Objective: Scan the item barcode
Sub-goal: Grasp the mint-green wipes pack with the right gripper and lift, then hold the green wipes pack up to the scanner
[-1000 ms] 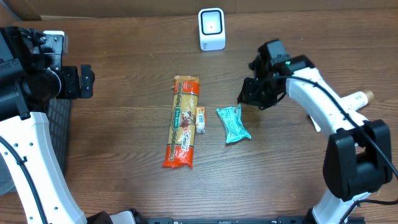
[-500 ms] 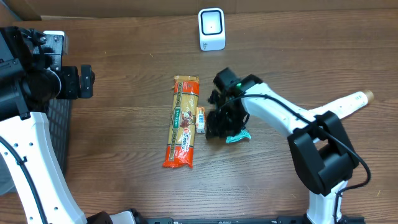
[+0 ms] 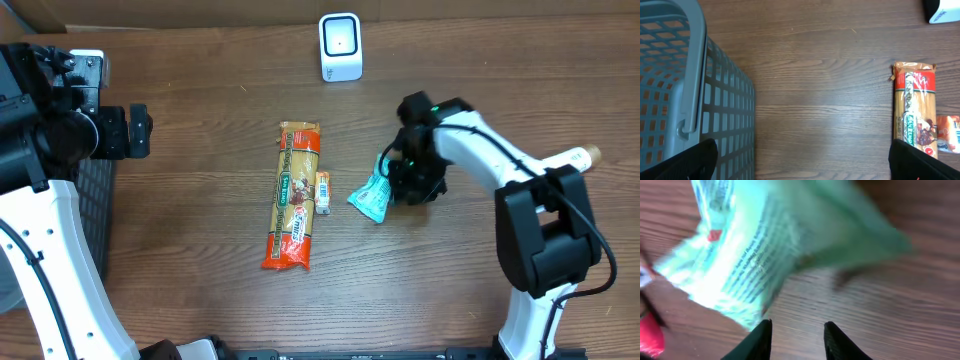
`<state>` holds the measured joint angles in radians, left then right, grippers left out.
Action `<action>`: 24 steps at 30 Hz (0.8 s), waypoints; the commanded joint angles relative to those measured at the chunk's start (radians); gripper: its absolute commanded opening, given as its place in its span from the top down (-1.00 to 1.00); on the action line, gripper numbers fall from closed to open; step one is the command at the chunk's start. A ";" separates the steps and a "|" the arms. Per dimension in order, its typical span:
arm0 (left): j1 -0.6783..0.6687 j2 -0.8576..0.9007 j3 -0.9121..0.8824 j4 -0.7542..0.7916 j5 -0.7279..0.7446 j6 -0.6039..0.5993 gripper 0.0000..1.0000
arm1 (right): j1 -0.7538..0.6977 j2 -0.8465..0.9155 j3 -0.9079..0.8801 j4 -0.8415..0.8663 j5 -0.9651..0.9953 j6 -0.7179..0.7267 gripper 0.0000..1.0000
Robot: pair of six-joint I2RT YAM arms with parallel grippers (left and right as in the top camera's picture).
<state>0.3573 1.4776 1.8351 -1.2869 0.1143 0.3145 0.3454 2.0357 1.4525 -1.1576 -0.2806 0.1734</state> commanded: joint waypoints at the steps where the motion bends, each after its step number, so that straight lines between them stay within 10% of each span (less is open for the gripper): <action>1: 0.002 0.006 0.000 0.003 -0.006 0.011 -1.00 | -0.040 -0.049 0.101 -0.028 -0.087 -0.120 0.21; 9: 0.002 0.006 0.000 0.003 -0.006 0.011 -1.00 | -0.107 -0.033 0.164 0.162 -0.077 -0.602 -0.43; 24: 0.002 0.006 0.000 0.003 -0.006 0.011 -0.99 | -0.108 0.116 0.164 0.215 -0.146 -0.837 -0.40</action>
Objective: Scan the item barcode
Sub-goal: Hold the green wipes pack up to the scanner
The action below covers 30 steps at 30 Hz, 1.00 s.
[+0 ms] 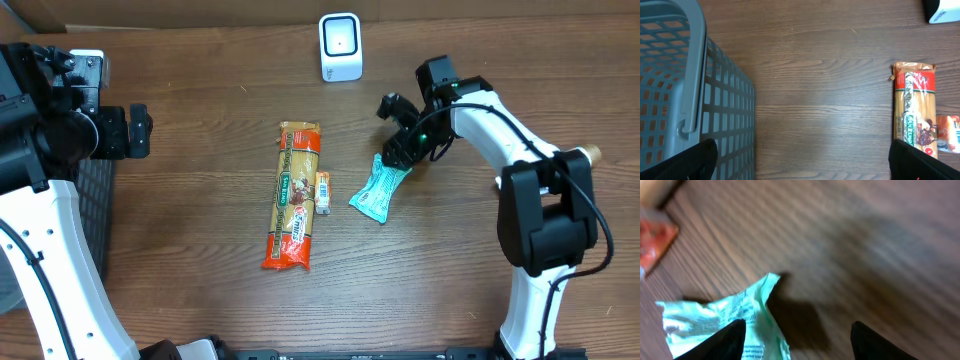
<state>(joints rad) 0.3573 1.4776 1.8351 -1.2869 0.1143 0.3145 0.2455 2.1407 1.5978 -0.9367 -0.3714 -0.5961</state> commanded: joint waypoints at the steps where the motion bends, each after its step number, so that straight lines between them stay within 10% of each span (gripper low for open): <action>1: 0.002 0.006 0.000 0.003 -0.006 0.011 -0.99 | -0.008 0.014 0.018 -0.014 -0.061 -0.068 -0.39; 15: 0.002 0.006 0.000 0.003 -0.006 0.011 -0.99 | -0.005 0.016 -0.151 -0.052 -0.209 -0.081 0.01; 21: 0.002 0.006 0.000 0.003 -0.006 0.011 -0.99 | -0.006 0.016 -0.206 -0.053 -0.237 -0.005 0.92; 30: 0.002 0.006 0.000 0.003 -0.006 0.011 -1.00 | -0.007 0.014 -0.184 -0.062 -0.290 0.302 0.93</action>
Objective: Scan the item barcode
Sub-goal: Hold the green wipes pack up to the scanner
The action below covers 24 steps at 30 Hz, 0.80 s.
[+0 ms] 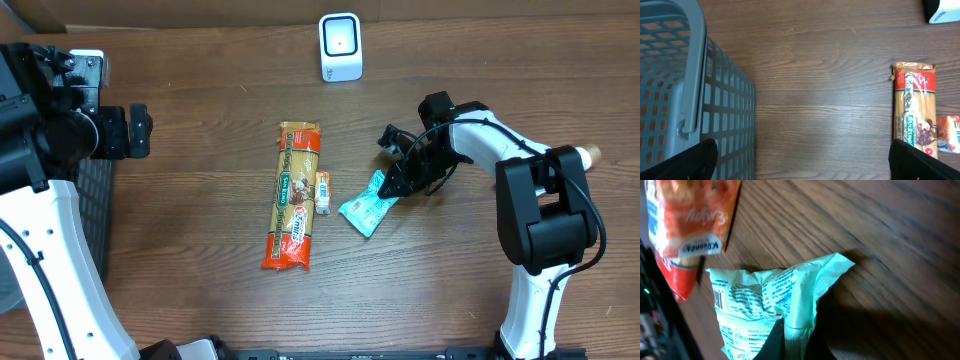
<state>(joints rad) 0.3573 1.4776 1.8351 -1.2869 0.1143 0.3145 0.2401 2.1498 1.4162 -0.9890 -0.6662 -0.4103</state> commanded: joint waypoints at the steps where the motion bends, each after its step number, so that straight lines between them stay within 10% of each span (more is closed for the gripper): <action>1: 0.002 0.006 0.000 0.003 -0.006 0.011 -1.00 | -0.004 0.002 0.012 -0.026 -0.027 0.116 0.93; 24: 0.003 0.006 0.000 0.003 -0.006 0.011 -0.99 | -0.069 -0.660 0.182 0.045 -0.090 0.483 0.93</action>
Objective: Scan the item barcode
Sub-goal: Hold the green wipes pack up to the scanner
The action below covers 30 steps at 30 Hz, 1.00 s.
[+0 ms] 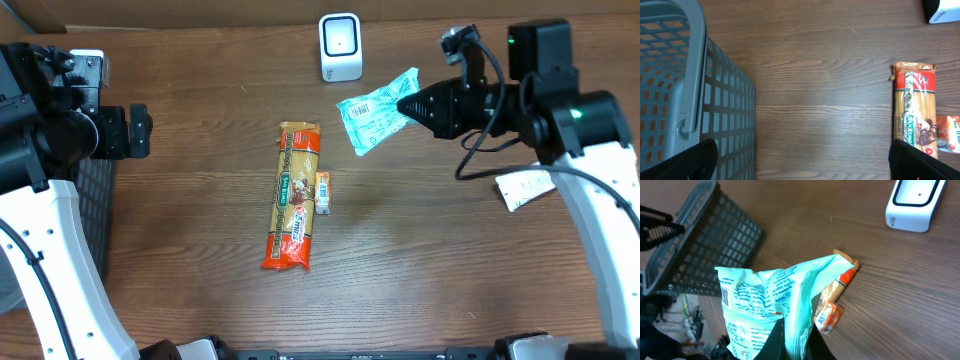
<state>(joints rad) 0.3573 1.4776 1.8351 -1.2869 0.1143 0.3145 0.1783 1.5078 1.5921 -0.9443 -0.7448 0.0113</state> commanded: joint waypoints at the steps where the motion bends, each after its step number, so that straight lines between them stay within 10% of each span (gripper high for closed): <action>1: 0.003 0.006 0.000 0.003 -0.006 0.011 -0.99 | -0.010 -0.026 0.006 0.000 -0.004 0.068 0.93; 17: 0.003 0.006 0.000 0.003 -0.006 0.011 -0.99 | 0.020 -0.045 0.028 -0.028 0.337 0.162 0.93; 30: 0.003 0.006 0.000 0.003 -0.006 0.011 -0.99 | 0.303 0.282 0.353 0.115 1.236 -0.142 0.93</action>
<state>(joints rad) 0.3573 1.4776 1.8351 -1.2869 0.1143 0.3145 0.4557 1.6924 1.9270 -0.8997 0.1658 0.0555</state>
